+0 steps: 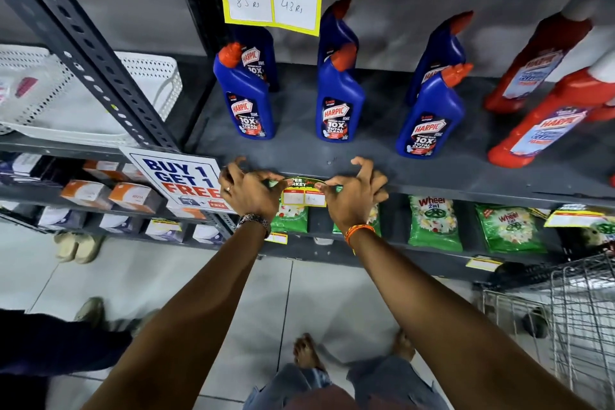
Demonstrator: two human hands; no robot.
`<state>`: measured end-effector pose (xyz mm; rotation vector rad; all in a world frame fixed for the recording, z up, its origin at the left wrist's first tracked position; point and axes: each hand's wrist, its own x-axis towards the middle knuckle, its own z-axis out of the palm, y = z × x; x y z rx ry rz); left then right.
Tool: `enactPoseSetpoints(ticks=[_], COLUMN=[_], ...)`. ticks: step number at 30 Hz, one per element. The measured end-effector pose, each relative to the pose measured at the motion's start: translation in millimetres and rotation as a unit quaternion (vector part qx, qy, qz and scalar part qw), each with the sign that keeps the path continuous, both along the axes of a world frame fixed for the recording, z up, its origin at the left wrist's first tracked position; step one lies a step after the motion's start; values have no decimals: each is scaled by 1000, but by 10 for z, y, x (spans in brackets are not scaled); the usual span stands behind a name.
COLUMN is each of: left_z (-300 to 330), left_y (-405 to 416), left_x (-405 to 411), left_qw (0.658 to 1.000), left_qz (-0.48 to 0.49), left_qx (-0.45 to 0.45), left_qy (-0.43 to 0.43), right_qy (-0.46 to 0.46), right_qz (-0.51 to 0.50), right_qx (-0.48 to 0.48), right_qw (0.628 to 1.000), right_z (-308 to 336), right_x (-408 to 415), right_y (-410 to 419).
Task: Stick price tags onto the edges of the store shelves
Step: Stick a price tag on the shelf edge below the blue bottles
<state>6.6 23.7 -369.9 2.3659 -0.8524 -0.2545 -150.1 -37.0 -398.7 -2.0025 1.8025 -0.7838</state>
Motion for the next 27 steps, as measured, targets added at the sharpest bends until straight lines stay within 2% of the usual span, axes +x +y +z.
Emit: enactPoseSetpoints(ticks=[4, 10, 15, 19, 27], left_z=[-97, -313, -324, -326, -311], left_y=[-10, -78, -95, -101, -122], left_x=[59, 234, 267, 262, 306], left_qw=[998, 994, 992, 993, 992], left_qz=[-24, -69, -94, -101, -103], left_qx=[-43, -27, -46, -67, -67], left_qy=[-37, -86, -66, -9, -12], right_qy=[9, -1, -13, -20, -7], right_qz=[6, 9, -3, -8, -14], right_qx=[2, 26, 39, 30, 30], right_qw=[1000, 1000, 999, 999, 999], right_z=[25, 45, 24, 8, 30], right_x=[19, 56, 61, 69, 87], right_y=[-3, -11, -8, -15, -17])
